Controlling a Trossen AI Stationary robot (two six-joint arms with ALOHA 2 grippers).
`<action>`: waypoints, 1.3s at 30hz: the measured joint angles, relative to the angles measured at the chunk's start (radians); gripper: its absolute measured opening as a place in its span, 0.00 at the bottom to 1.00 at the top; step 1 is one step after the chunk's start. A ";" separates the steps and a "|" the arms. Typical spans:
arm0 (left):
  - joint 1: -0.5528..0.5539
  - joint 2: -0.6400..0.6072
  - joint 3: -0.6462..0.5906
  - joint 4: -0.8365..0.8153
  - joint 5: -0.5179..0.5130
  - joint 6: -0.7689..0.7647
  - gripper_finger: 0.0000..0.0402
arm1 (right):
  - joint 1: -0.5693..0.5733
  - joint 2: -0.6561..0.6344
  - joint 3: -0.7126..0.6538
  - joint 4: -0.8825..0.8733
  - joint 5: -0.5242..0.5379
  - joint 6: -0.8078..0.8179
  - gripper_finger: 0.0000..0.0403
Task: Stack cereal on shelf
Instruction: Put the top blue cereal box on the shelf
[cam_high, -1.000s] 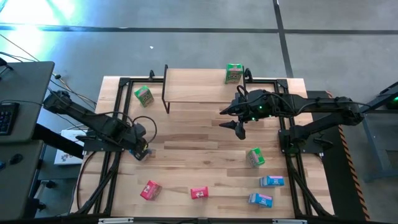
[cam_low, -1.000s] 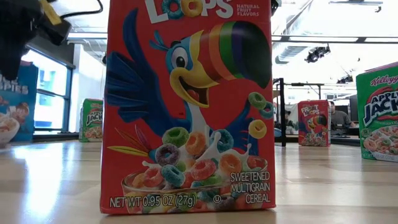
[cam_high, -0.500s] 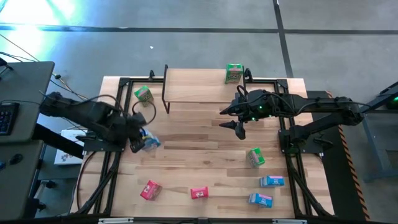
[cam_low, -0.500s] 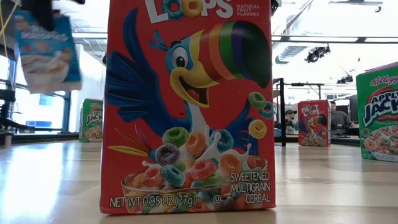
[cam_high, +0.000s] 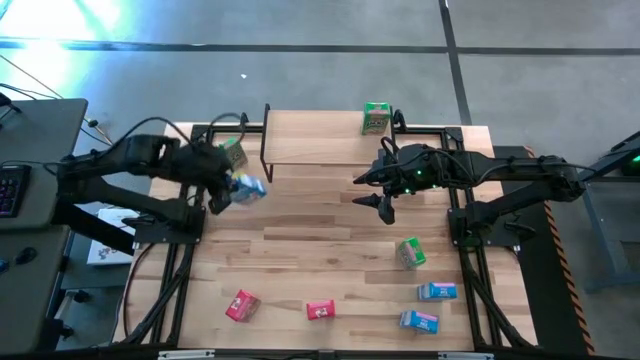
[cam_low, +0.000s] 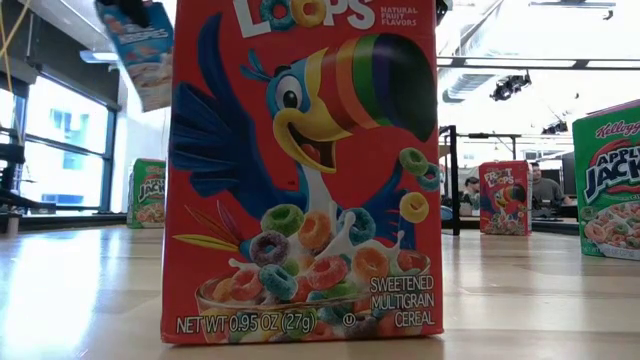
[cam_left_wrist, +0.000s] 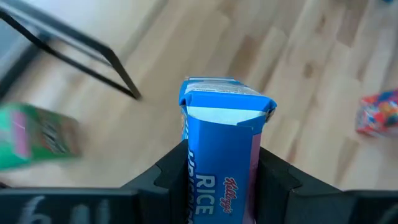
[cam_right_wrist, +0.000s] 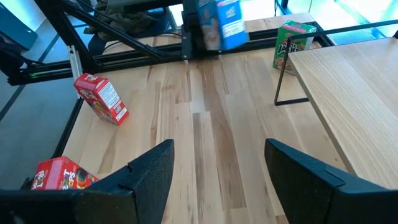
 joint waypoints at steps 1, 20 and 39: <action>0.025 0.008 0.016 -0.001 -0.004 0.032 0.30 | 0.000 0.000 0.000 0.000 0.000 0.000 0.60; 0.439 0.407 0.510 0.000 -0.018 0.670 0.30 | 0.000 0.000 0.000 0.000 0.000 0.000 0.60; 0.620 0.769 0.796 -0.003 0.077 1.005 0.30 | 0.000 0.000 0.000 0.000 0.000 0.000 0.60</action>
